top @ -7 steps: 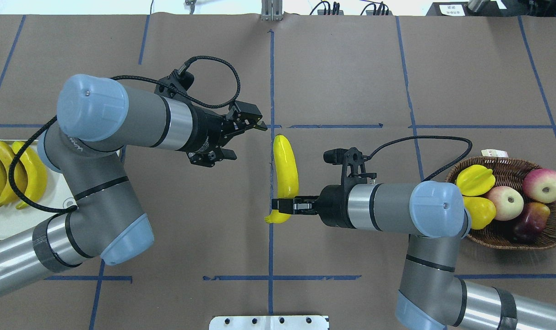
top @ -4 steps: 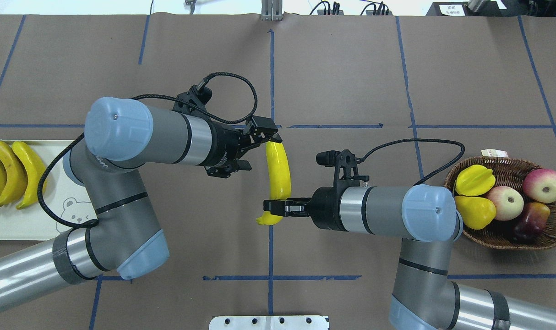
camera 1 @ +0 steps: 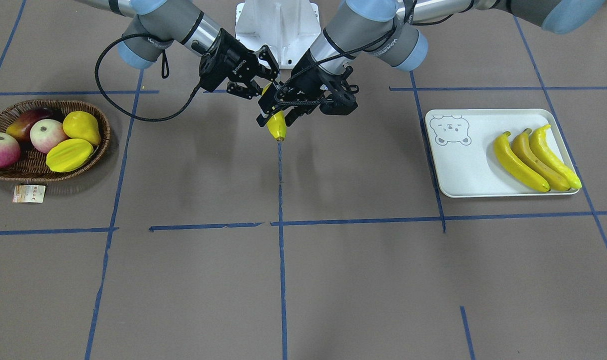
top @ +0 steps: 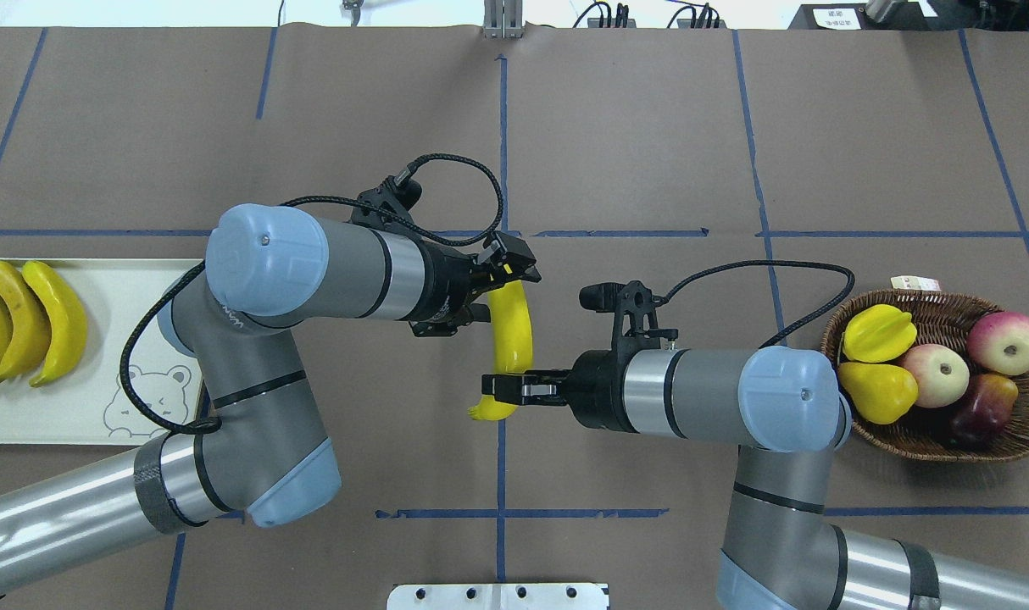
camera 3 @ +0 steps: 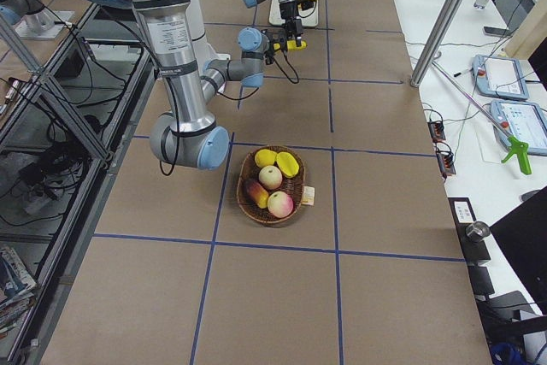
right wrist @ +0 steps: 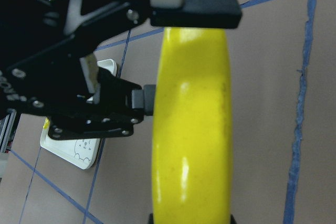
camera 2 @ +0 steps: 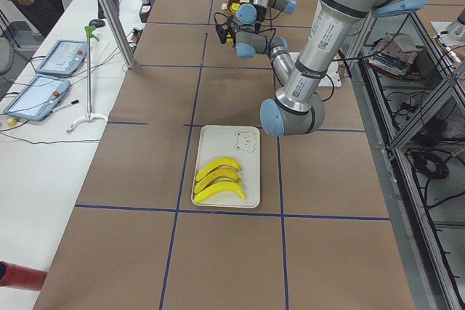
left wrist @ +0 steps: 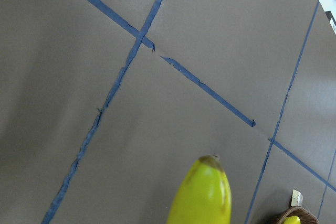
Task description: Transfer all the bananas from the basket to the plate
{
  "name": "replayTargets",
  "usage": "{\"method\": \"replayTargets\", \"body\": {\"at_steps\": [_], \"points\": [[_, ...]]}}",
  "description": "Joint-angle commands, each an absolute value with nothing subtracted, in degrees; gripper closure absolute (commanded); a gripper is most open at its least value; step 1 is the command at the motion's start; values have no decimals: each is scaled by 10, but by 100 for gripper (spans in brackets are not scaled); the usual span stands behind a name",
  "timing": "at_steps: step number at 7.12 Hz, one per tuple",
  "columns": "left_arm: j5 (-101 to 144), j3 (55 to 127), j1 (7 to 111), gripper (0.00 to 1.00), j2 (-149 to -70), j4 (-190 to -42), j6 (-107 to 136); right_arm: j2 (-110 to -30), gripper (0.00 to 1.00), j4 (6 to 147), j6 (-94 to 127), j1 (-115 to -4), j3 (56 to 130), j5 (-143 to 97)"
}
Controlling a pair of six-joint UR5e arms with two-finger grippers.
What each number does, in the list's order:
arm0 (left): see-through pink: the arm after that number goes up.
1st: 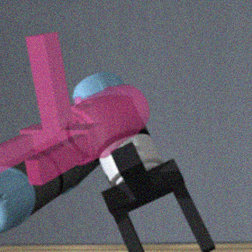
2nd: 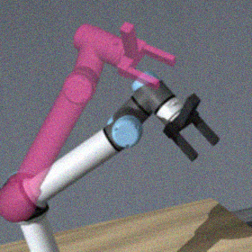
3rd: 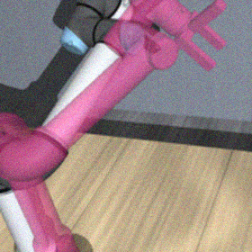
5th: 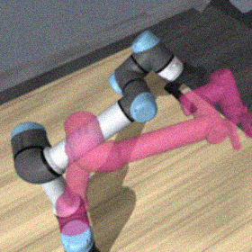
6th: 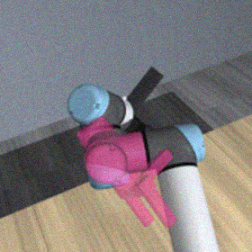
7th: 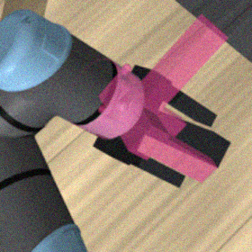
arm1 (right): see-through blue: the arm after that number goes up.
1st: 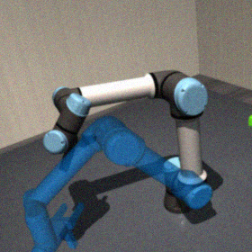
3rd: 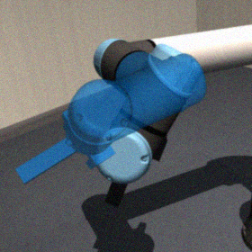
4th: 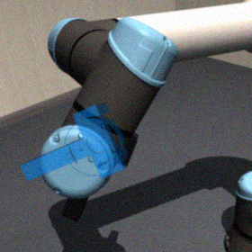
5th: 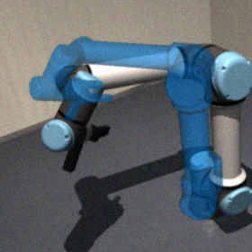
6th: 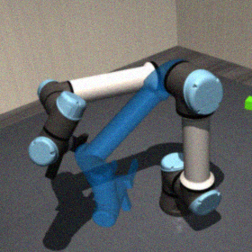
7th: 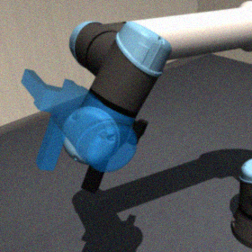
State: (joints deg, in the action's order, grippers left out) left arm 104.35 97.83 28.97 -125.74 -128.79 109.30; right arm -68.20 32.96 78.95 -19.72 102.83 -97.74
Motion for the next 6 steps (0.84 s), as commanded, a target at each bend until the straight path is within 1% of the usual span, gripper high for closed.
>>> {"method": "replayTargets", "body": {"at_steps": [1, 2, 3, 5, 6], "points": [[1043, 976, 289, 87, -1258, -1293, 1093, -681, 74, 330, 790, -195, 1028, -977], [1043, 976, 289, 98, -1258, -1293, 1092, -681, 72, 330, 791, -195, 1028, -977], [1043, 977, 289, 100, -1257, -1293, 1092, -681, 68, 330, 794, -195, 1028, -977], [1043, 978, 289, 100, -1255, -1295, 1092, -675, 1, 331, 810, -196, 1028, -968], [1044, 982, 290, 100, -1255, -1293, 1092, -677, 1, 336, 810, -197, 1027, -963]]}}
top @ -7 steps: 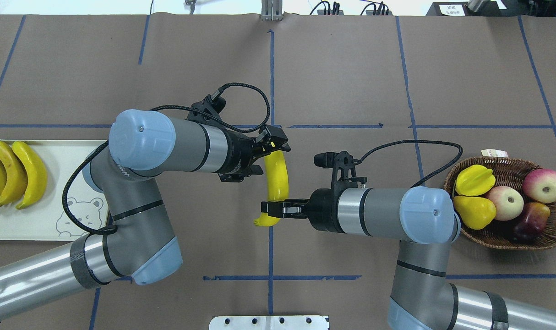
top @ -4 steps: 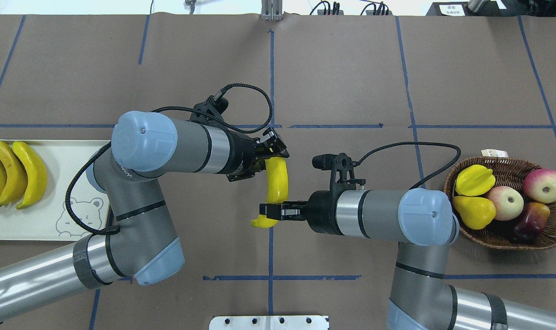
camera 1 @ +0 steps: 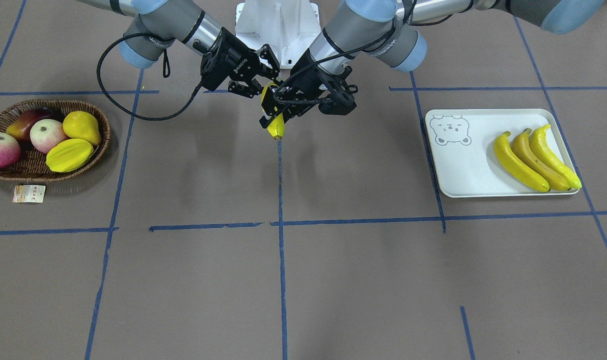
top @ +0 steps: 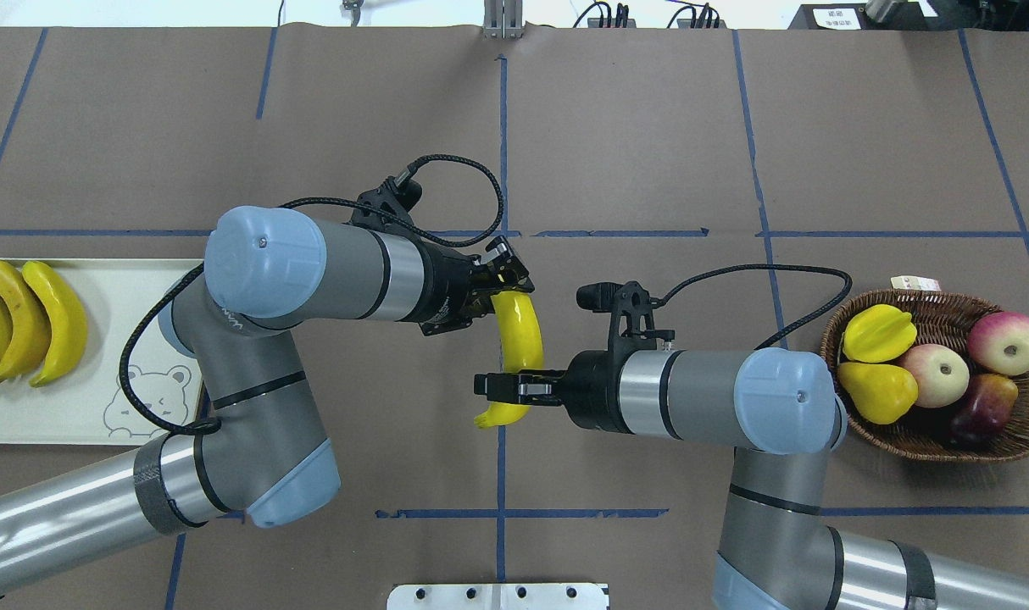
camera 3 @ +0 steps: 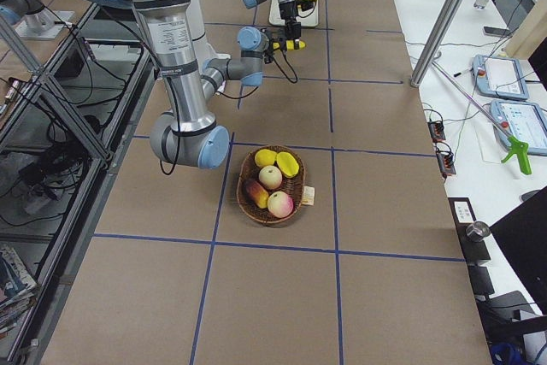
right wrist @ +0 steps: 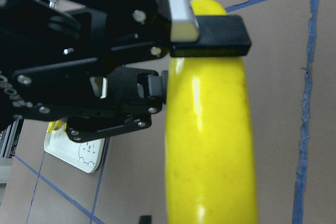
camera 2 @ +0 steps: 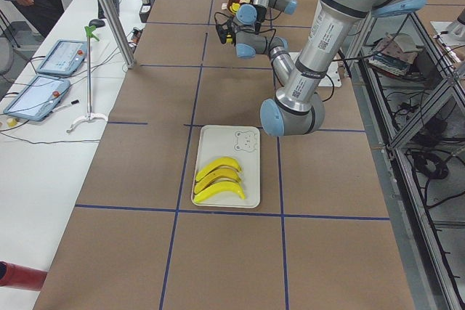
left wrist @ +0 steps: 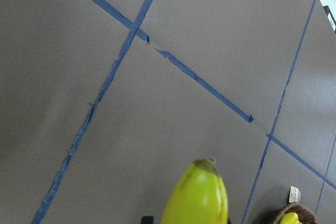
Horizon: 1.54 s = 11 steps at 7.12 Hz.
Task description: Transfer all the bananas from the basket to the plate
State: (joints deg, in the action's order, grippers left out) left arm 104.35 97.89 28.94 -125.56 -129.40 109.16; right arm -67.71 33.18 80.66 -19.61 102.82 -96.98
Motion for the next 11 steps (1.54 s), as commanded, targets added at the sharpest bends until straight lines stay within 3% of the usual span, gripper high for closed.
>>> {"method": "replayTargets", "body": {"at_steps": [1, 5, 10, 11], "points": [[1044, 983, 290, 100, -1253, -1293, 1092, -677, 1, 336, 809, -199, 1027, -963], [1042, 986, 296, 100, -1244, -1286, 1089, -683, 1, 342, 809, -208, 1028, -969], [1042, 998, 386, 100, -1189, -1129, 1083, -688, 1, 528, 802, -313, 1082, -1113], [1042, 1030, 413, 100, -1166, -1101, 1075, -695, 1, 574, 802, -327, 1102, -1125]]}}
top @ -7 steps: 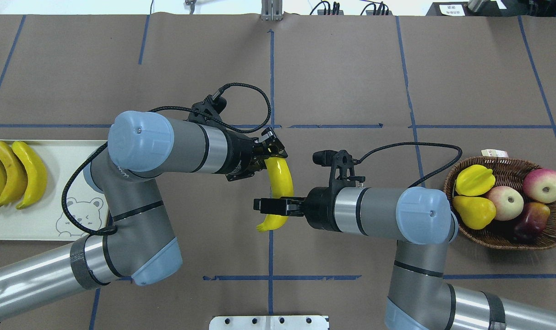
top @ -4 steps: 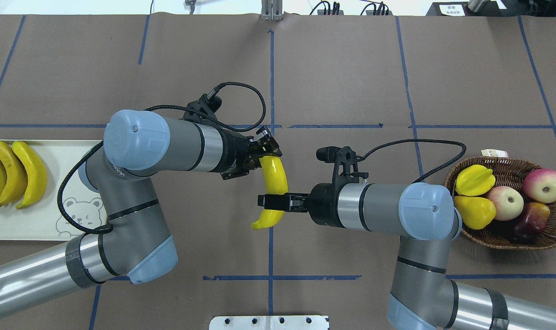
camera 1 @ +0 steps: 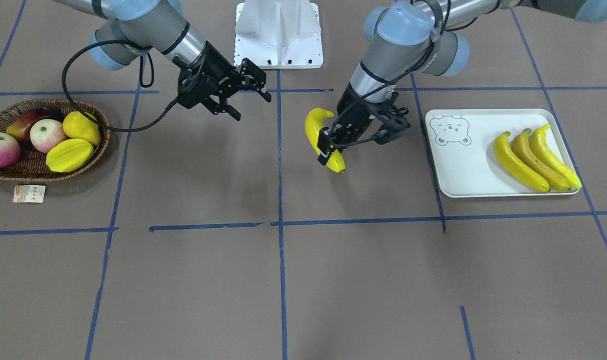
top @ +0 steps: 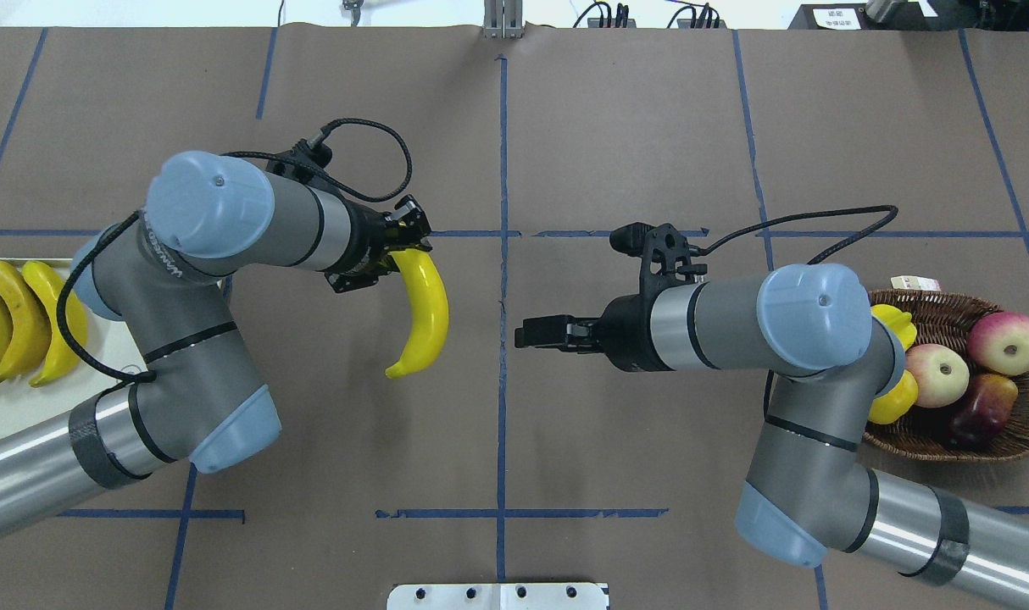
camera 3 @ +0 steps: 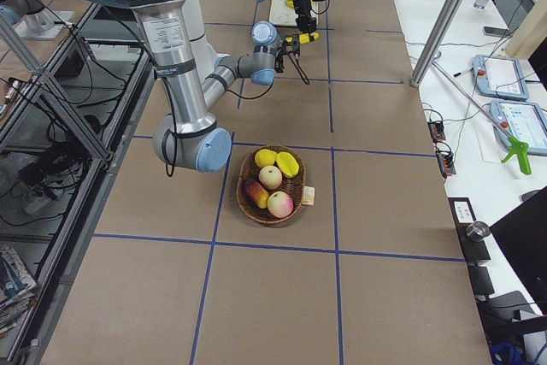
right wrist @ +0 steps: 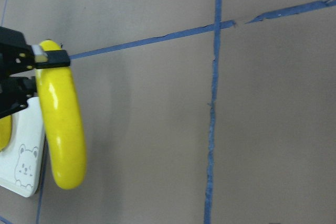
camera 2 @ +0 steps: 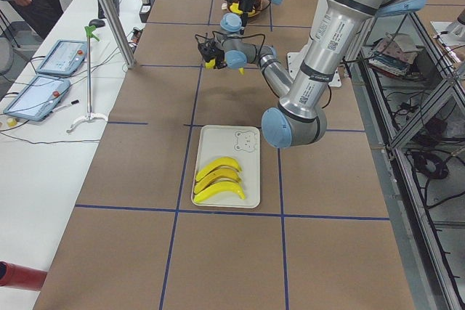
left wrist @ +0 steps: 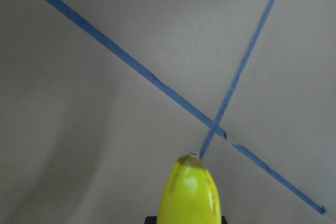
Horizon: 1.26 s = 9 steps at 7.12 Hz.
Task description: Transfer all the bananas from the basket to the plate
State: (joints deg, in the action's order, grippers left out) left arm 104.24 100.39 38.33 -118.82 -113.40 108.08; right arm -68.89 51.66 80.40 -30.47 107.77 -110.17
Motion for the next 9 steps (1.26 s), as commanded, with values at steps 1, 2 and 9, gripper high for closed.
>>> {"method": "replayTargets", "body": {"at_steps": [1, 2, 9], "points": [[1042, 1075, 419, 100, -1128, -1053, 1021, -706, 1, 624, 798, -339, 1127, -1129], [1042, 1117, 422, 100, -1106, -995, 980, -714, 1, 679, 769, -355, 1149, -1143], [1136, 1178, 486, 100, -1054, -759, 706, -779, 1, 1064, 291, -504, 1262, -1189]]}}
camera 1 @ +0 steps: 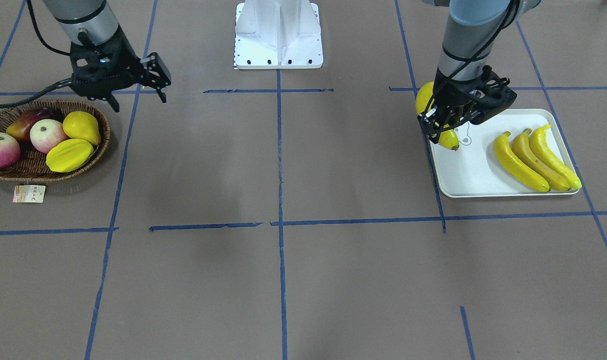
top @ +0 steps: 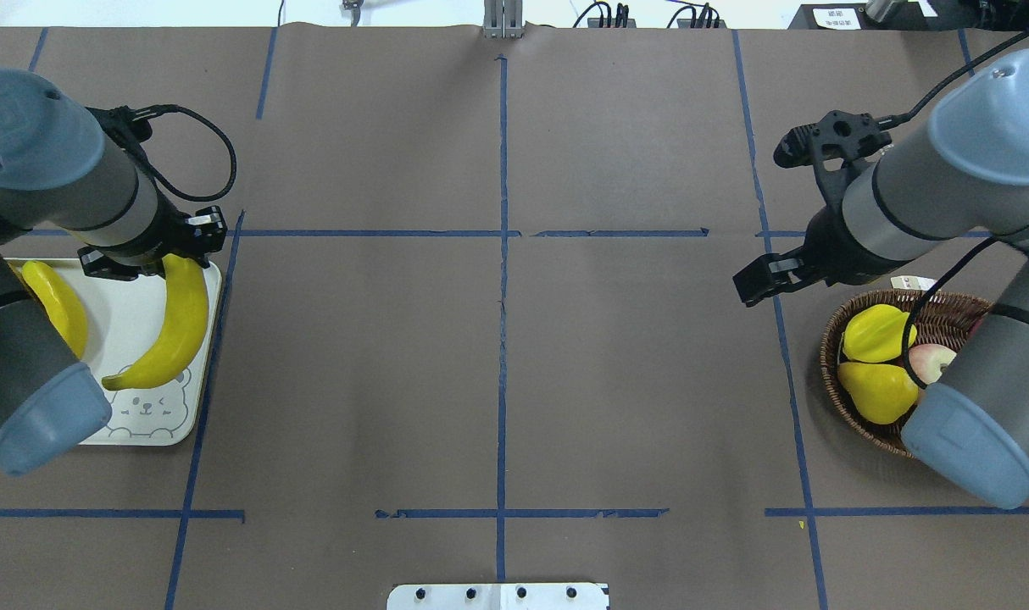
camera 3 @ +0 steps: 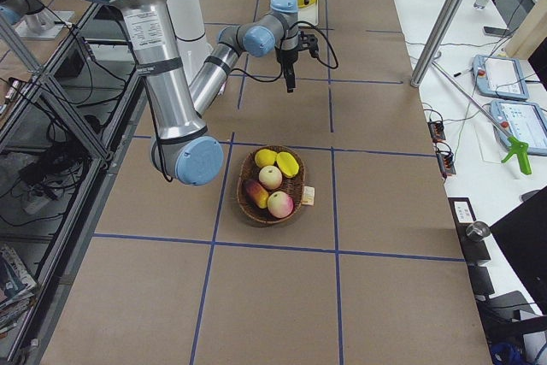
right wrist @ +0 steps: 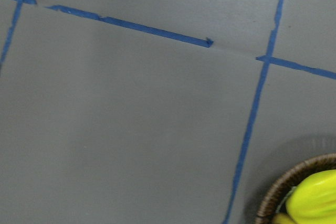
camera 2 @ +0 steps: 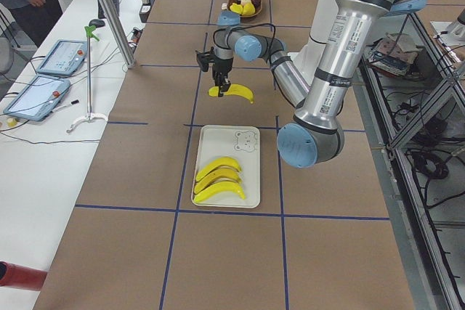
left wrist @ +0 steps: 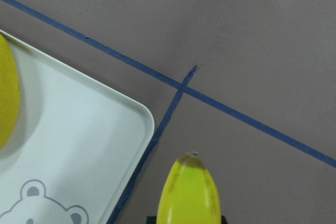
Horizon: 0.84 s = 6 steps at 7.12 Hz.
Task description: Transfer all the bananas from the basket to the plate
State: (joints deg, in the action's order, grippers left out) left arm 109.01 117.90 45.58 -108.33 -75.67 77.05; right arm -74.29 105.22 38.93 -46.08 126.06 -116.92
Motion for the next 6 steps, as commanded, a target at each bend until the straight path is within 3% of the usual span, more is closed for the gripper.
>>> {"method": "replayTargets", "body": {"at_steps": [1, 4, 6], "points": [[1163, 1173, 508, 100, -1038, -772, 667, -811, 1, 1063, 207, -551, 1260, -1234], [1183, 1100, 547, 100, -1023, -855, 786, -874, 1, 1063, 48, -641, 1242, -1273], [1183, 1057, 555, 100, -957, -984, 814, -889, 1, 1063, -12, -669, 1224, -1277]]}}
